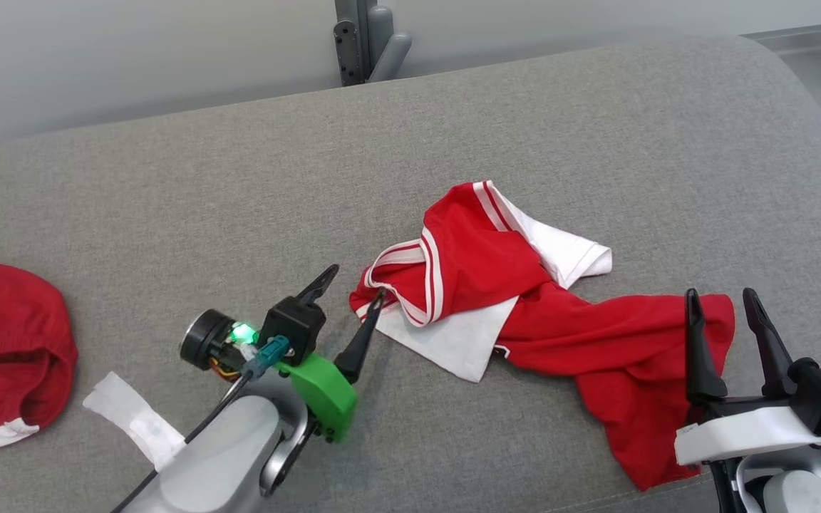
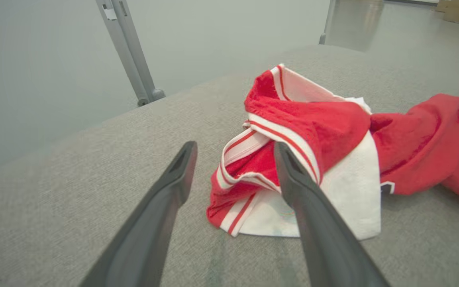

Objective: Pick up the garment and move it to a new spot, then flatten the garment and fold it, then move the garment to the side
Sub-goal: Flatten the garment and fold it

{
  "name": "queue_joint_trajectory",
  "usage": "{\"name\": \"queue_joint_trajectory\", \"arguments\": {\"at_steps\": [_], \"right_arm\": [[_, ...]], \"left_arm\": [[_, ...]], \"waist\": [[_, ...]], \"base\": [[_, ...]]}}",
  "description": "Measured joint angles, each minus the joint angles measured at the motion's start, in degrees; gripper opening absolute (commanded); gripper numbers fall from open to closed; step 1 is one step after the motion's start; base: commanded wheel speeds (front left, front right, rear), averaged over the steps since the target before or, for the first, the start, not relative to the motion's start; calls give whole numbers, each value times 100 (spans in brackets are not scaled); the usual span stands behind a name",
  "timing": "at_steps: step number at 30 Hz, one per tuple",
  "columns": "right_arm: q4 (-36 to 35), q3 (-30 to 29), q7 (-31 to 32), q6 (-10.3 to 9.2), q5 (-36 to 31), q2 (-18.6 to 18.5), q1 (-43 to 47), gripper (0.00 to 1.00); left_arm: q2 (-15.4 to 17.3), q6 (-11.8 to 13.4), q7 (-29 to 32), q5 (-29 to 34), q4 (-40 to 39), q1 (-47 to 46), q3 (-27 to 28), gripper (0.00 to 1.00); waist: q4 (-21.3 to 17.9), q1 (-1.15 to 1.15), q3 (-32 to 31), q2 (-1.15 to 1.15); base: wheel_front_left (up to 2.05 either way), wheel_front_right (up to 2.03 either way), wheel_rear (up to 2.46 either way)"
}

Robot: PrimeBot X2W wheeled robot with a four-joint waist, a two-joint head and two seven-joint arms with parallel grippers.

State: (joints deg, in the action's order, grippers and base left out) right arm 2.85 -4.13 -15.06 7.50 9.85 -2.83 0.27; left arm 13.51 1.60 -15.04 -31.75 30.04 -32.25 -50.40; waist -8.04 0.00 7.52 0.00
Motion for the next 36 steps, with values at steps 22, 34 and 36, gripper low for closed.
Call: {"name": "queue_joint_trajectory", "arguments": {"at_steps": [22,34,36], "right_arm": [[-65,283,0,0,-9,0,-217,100],[129,358,0,0,157,0,-43,100],[143,381,0,0,191,1,11,100]], "left_arm": [[-544,-775,1,366,2626,-992,-326,0],[-570,-899,264,-1851,1011,-1026,-530,0],[-550,-899,444,-2315,757,-1291,-480,0]], "waist": [[-413,0,361,0],[-532,0,8,0],[-551,0,-112,0]], "base": [[0,0,0],[0,0,0],[0,0,0]]}}
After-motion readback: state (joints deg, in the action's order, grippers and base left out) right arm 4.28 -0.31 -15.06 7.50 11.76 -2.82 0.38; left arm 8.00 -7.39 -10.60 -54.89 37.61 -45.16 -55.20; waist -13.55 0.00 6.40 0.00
